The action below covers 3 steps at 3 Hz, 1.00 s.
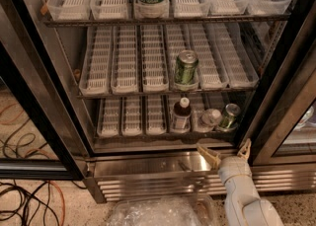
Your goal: Pick green can from bottom shelf of fridge
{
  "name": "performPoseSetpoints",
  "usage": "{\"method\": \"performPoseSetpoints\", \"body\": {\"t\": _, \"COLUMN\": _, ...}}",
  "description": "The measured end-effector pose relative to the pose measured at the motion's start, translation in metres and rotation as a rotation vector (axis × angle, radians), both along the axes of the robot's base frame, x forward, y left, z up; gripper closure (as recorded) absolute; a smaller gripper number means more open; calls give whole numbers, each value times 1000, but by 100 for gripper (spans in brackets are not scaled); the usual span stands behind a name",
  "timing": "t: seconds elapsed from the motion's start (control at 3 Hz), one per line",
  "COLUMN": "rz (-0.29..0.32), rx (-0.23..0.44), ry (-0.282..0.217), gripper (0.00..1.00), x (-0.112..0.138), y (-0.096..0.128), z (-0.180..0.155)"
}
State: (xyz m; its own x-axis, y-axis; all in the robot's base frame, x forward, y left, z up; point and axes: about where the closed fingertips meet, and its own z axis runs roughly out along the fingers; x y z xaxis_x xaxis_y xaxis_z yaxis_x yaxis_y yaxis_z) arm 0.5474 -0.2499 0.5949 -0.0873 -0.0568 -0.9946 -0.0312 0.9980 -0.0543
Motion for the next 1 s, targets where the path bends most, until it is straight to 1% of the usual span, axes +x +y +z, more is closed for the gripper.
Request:
{"method": "performPoseSetpoints", "body": {"t": 0.67, "rz": -34, "rx": -13, "ry": -5, "gripper": 0, "x": 24, "y": -16, "z": -2}}
{"method": "performPoseSetpoints", "body": {"t": 1.0, "rz": -93, "rx": -10, "ry": -22, "gripper": 0, "x": 33, "y": -37, "z": 0}}
